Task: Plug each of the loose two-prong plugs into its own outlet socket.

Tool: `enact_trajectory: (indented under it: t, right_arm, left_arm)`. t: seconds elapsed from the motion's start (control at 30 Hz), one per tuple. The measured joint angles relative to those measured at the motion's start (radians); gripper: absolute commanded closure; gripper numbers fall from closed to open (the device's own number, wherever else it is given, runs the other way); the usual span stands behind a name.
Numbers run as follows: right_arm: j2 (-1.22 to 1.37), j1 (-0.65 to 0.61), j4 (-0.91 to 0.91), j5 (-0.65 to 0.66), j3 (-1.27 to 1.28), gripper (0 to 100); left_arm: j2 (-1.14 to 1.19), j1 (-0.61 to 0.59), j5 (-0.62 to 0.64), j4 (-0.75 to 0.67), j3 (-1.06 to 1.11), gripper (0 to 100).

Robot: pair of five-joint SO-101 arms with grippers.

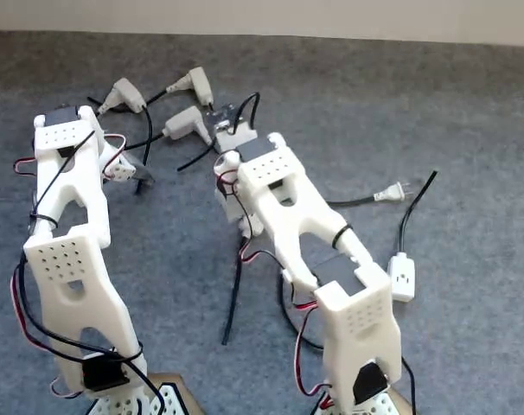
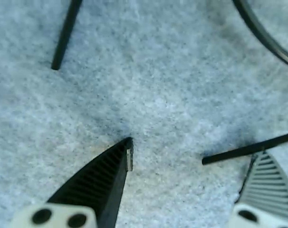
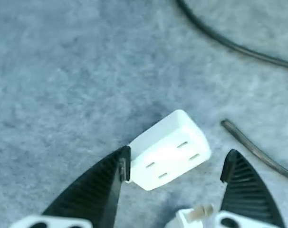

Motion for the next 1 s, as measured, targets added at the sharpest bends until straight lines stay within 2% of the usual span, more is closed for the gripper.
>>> enact_trajectory:
  t: [0.3, 0.5, 0.6, 0.87, 1.0]
  right_arm:
    - [-0.084, 0.057, 0.178, 0.046, -0.11, 70.2]
    - [-0.15, 0.066, 0.322, -0.049, -0.114, 70.2]
    - [-0.15, 0.086, 0.308, -0.095, -0.015, 70.2]
    - [-0.15, 0.124, 0.089, -0.152, 0.339, 70.2]
    - [-0.15, 0.109, 0.051, -0.186, 0.397, 70.2]
  left_arm:
    - [0.0, 0.0, 0.0, 0.0, 0.0, 64]
    - [0.0, 0.0, 0.0, 0.0, 0.0, 64]
    - [0.0, 0.0, 0.0, 0.0, 0.0, 64]
    - [0.0, 0.0, 0.0, 0.0, 0.0, 64]
    - [0.0, 0.0, 0.0, -0.002, 0.0, 64]
